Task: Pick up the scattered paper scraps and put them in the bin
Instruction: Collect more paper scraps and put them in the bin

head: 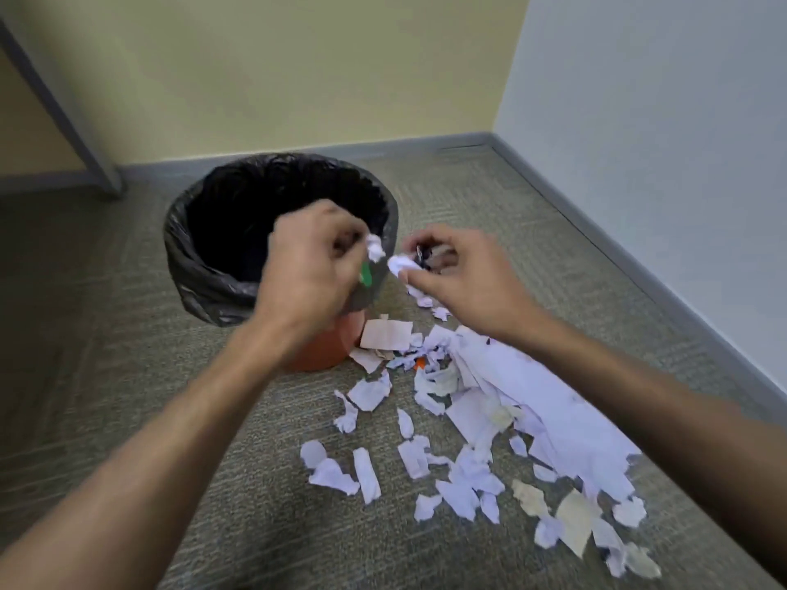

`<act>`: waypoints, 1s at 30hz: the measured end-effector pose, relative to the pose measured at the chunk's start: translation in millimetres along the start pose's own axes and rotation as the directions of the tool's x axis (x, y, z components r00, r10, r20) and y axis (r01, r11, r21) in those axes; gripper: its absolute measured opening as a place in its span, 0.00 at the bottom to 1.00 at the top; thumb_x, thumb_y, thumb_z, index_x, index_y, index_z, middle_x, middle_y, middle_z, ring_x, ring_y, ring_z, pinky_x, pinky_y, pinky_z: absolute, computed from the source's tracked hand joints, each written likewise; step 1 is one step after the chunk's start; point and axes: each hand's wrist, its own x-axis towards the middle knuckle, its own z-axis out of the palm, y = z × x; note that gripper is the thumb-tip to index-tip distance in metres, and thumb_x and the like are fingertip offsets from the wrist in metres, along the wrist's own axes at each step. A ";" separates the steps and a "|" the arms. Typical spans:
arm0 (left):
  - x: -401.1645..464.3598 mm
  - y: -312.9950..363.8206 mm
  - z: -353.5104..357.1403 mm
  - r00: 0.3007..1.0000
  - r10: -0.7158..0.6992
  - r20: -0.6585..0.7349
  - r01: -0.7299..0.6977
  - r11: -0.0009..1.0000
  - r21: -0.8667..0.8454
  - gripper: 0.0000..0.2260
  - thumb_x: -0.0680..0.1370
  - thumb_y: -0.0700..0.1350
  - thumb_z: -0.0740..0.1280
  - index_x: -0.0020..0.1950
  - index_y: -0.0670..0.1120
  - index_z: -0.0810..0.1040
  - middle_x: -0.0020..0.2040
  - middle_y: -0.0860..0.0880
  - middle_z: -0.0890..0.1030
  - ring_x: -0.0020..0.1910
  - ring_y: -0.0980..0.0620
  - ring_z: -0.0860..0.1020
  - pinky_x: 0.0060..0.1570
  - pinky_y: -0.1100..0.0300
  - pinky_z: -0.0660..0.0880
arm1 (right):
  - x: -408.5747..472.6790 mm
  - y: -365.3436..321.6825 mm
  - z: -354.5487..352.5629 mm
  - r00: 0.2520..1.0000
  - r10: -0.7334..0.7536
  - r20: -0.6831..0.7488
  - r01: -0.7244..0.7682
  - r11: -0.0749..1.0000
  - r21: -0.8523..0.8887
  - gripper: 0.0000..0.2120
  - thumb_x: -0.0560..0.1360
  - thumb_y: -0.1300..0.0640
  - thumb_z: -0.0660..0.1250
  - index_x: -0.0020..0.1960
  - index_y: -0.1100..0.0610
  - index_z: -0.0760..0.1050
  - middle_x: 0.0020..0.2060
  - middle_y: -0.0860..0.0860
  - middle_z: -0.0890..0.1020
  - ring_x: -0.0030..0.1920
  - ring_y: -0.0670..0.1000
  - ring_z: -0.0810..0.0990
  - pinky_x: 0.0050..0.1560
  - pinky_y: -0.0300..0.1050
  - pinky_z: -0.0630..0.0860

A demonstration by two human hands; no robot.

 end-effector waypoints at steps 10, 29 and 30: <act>55.5 -57.2 -31.1 0.955 -0.288 0.075 0.268 0.942 0.201 0.13 0.73 0.48 0.68 0.54 0.46 0.83 0.45 0.44 0.85 0.45 0.44 0.83 0.49 0.48 0.80 | 107.2 -43.4 41.3 0.978 -0.138 0.158 0.159 0.978 -0.134 0.20 0.77 0.52 0.67 0.67 0.58 0.75 0.60 0.53 0.81 0.60 0.51 0.79 0.63 0.50 0.74; -122.7 11.9 87.4 0.890 -0.061 0.452 -0.094 0.945 0.312 0.16 0.78 0.52 0.63 0.61 0.44 0.76 0.59 0.47 0.75 0.55 0.46 0.76 0.42 0.51 0.76 | -78.0 94.5 6.8 0.957 0.142 0.254 -0.057 0.947 -0.315 0.21 0.75 0.45 0.67 0.66 0.51 0.74 0.59 0.47 0.80 0.52 0.48 0.81 0.55 0.53 0.77; -133.2 8.4 96.4 0.848 -0.100 0.521 -0.083 0.945 0.316 0.17 0.78 0.52 0.62 0.63 0.45 0.75 0.60 0.48 0.74 0.57 0.47 0.75 0.43 0.51 0.76 | -92.0 104.6 12.0 0.941 0.193 0.277 -0.085 0.930 -0.358 0.22 0.76 0.45 0.67 0.67 0.49 0.73 0.61 0.47 0.79 0.54 0.48 0.80 0.56 0.52 0.76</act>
